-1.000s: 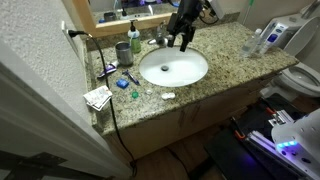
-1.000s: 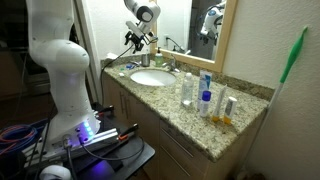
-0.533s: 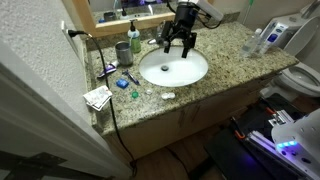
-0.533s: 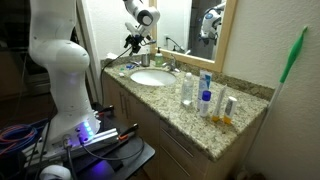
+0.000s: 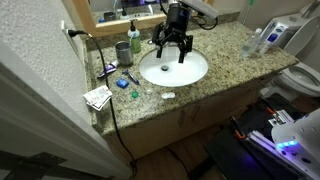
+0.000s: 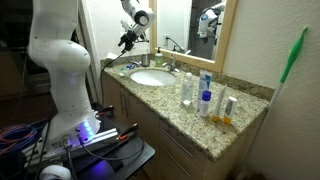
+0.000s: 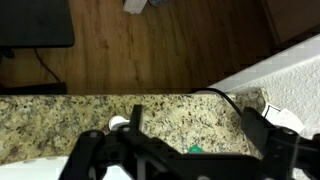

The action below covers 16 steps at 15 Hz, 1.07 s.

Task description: Put the clear cap upside down then put it on top of the right white object

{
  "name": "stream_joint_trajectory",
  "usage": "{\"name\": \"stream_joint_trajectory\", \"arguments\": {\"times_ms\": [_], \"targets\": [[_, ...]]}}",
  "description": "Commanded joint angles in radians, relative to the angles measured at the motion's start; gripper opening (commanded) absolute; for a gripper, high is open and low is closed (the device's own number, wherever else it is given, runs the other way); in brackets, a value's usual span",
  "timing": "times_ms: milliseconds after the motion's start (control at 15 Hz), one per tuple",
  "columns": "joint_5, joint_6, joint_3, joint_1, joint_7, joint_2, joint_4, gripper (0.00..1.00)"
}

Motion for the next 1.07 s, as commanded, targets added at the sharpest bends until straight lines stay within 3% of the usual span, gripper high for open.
{"name": "stream_joint_trajectory", "arguments": {"times_ms": [0,267,333,600,800,1000], "targets": [[0.067,-0.043,-0.002,-0.003,0.104,0.093,0.042,1.0],[0.19,0.011,-0.012,0.001,0.196,0.209,0.061,1.0],[0.14,0.002,-0.016,0.012,0.163,0.139,0.02,1.0],[0.181,0.006,-0.025,0.013,0.171,0.213,0.048,1.0],[0.188,0.025,-0.056,0.015,0.298,0.282,0.072,1.0],[0.241,0.017,-0.062,0.001,0.343,0.348,0.107,1.0]]}}
